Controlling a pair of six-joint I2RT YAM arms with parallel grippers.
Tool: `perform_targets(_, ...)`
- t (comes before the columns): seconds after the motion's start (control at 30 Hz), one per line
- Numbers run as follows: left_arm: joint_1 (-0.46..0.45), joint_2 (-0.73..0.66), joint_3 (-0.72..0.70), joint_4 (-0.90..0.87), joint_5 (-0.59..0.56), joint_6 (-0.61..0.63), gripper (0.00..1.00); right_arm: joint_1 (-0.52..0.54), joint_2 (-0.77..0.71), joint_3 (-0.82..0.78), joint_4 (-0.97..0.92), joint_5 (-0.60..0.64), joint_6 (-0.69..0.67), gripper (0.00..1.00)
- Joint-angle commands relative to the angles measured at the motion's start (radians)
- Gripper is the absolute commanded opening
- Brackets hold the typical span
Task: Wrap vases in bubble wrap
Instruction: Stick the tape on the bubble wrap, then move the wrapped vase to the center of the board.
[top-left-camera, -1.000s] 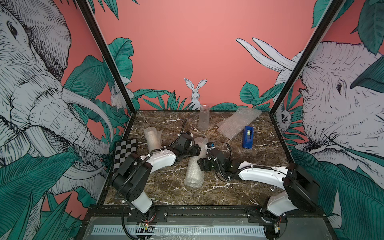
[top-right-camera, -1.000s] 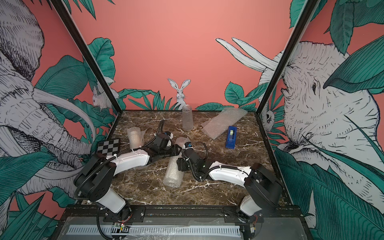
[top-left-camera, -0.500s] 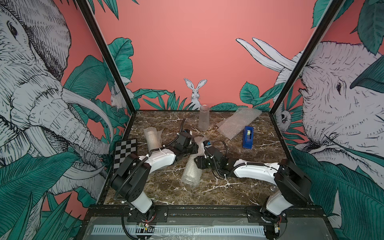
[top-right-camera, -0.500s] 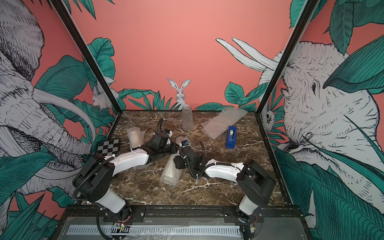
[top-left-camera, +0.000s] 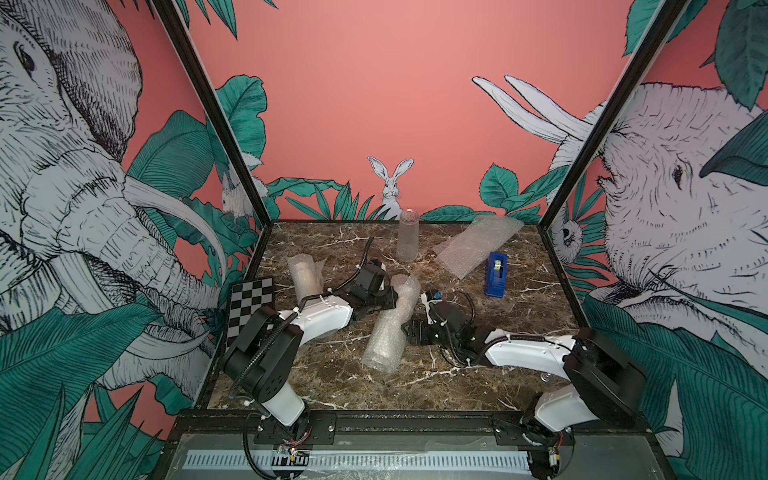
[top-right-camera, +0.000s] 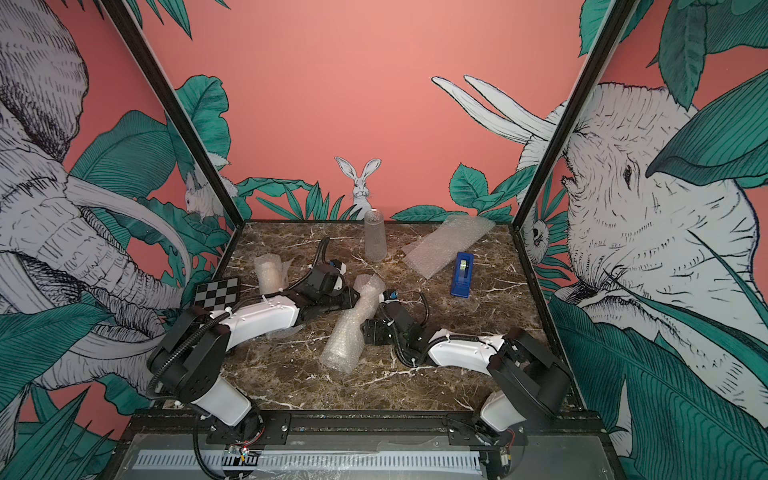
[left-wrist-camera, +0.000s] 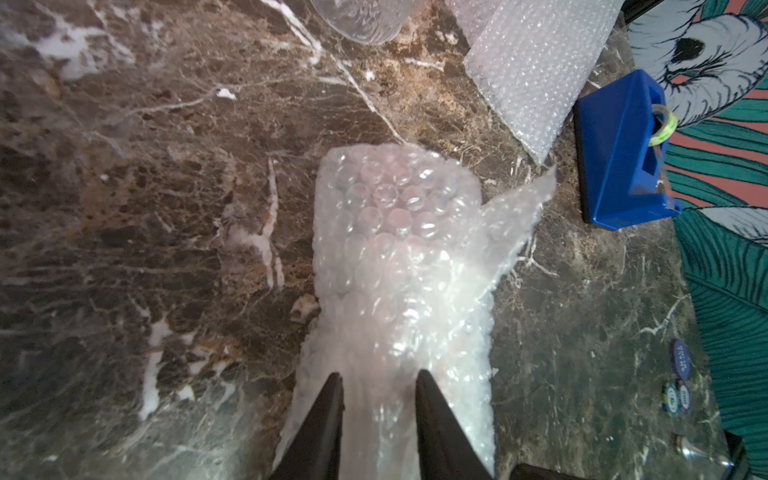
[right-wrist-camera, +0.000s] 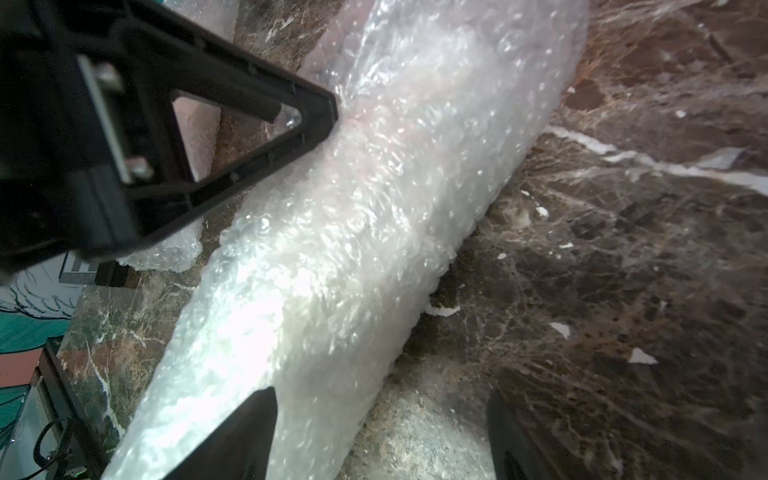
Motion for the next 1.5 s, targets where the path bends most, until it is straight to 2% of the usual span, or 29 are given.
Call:
perform_targets(0.0, -0.008, -0.016, 0.028, -0.162, 0.022, 0.045, 0.42, -0.008, 0.034, -0.017, 0.087, -0.011, 0.056, 0.82)
perform_targets(0.1, -0.005, -0.056, 0.048, -0.227, -0.005, 0.082, 0.51, -0.018, 0.033, -0.037, 0.111, -0.008, 0.068, 0.82)
perform_targets(0.13, -0.006, -0.069, 0.050, -0.247, -0.007, 0.098, 0.57, -0.020, 0.024, -0.045, 0.119, -0.008, 0.066, 0.82)
perform_targets(0.3, -0.009, -0.126, 0.032, -0.326, 0.016, 0.177, 0.73, -0.030, -0.057, -0.082, 0.149, -0.025, 0.013, 0.84)
perform_targets(0.5, -0.017, -0.247, -0.056, -0.320, 0.056, 0.254, 0.89, -0.057, -0.212, -0.107, 0.036, 0.013, -0.075, 0.91)
perform_targets(0.57, -0.020, -0.255, -0.061, -0.319, 0.092, 0.285, 1.00, -0.070, -0.257, -0.112, -0.012, 0.035, -0.108, 0.92)
perform_targets(0.67, -0.025, -0.236, -0.063, -0.306, 0.169, 0.331, 1.00, -0.097, -0.311, -0.115, -0.093, 0.069, -0.150, 0.94)
perform_targets(0.77, -0.030, -0.175, -0.036, -0.345, 0.185, 0.369, 1.00, -0.122, -0.346, -0.123, -0.123, 0.080, -0.169, 0.95)
perform_targets(1.03, -0.061, -0.024, 0.038, -0.402, 0.101, 0.379, 0.99, -0.136, -0.357, -0.127, -0.123, 0.090, -0.179, 0.96)
perform_targets(1.17, -0.061, -0.009, 0.032, -0.396, -0.014, 0.315, 0.85, -0.153, -0.383, -0.128, -0.158, 0.114, -0.191, 0.97)
perform_targets(1.27, -0.061, -0.020, 0.005, -0.346, -0.050, 0.269, 0.68, -0.187, -0.400, -0.088, -0.318, 0.202, -0.172, 0.99)
perform_targets(1.47, -0.040, -0.055, -0.014, -0.351, -0.172, 0.194, 0.65, -0.325, -0.505, -0.116, -0.407, 0.258, -0.141, 0.99)
